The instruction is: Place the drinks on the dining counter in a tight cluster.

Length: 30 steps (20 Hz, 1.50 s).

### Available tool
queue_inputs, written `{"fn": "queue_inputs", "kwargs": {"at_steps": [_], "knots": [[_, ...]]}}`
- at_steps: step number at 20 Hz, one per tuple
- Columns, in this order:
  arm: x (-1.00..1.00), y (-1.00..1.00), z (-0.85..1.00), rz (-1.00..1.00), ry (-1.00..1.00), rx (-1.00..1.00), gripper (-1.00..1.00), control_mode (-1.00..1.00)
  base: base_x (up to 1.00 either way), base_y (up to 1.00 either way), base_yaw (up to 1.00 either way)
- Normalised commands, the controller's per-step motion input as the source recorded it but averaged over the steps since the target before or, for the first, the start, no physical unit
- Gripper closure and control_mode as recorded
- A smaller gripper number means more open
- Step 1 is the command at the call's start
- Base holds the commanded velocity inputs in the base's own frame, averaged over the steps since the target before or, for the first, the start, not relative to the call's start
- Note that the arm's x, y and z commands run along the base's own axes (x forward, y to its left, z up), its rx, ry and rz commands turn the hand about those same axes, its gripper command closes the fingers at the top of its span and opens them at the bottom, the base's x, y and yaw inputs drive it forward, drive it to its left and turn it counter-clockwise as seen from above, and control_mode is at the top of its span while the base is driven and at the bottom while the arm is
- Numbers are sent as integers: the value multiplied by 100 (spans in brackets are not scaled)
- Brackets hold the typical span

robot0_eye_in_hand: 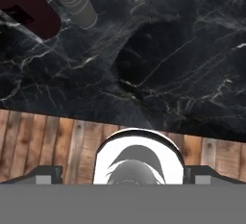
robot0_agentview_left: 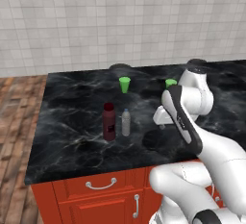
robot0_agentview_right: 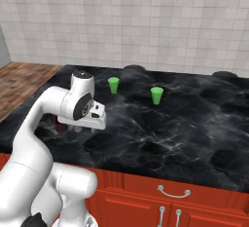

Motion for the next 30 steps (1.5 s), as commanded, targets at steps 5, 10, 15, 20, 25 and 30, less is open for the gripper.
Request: {"fn": "queue_inputs", "kwargs": {"at_steps": [5,10,15,20,25,30], "knots": [[0,0,0,0,0,0,-100,-100,0,0,0],[-3,0,0,0,0,0,-100,100,-20,3,0],[0,0,0,0,0,0,-100,100,-71,9,0],[0,0,0,0,0,0,-100,100,-74,18,19],[0,0,0,0,0,0,-100,100,-31,28,80],[0,0,0,0,0,0,-100,100,-19,33,91]]}}
